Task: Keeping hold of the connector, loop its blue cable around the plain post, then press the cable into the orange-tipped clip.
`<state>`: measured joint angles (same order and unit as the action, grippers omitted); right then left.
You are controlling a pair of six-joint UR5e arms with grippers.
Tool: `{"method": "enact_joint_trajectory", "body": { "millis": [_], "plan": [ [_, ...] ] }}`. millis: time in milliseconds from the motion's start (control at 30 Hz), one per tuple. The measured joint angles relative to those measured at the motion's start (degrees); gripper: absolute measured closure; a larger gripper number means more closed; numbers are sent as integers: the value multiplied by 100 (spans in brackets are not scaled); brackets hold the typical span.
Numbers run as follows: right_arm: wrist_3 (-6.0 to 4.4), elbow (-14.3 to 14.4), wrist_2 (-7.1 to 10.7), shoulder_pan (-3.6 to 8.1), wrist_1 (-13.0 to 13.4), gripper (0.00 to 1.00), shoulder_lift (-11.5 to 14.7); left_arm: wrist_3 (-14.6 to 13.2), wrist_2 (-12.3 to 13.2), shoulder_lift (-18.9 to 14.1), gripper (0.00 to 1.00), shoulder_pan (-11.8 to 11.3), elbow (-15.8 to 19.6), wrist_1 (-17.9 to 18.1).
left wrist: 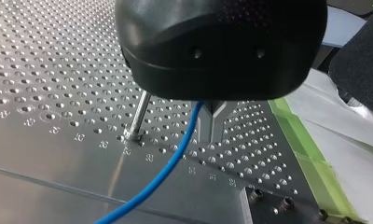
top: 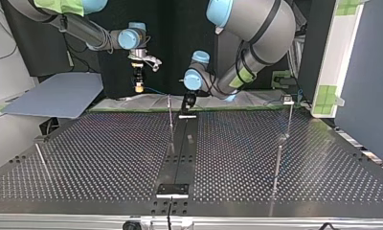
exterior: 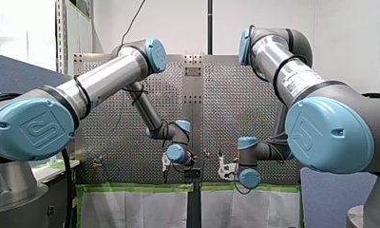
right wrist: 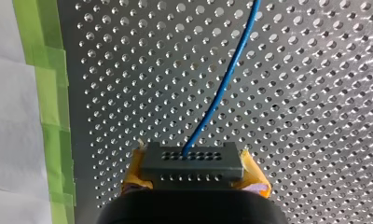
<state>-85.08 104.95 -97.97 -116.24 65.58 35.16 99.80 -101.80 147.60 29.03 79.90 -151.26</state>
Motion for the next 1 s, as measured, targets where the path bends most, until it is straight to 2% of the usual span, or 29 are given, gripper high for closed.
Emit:
{"method": "enact_joint_trajectory", "body": {
  "millis": [300, 667, 1000],
  "plan": [
    [-5, -218, -14, 92, -60, 100, -336, -5, -3, 0, 100, -37, 0, -9],
    [67, -430, 53, 119, -97, 100, -379, -5, 13, 1, 100, -96, 6, -13],
    [93, -461, 118, 142, -40, 100, -383, -5, 29, 3, 100, -144, 5, -30]
  ]
}}
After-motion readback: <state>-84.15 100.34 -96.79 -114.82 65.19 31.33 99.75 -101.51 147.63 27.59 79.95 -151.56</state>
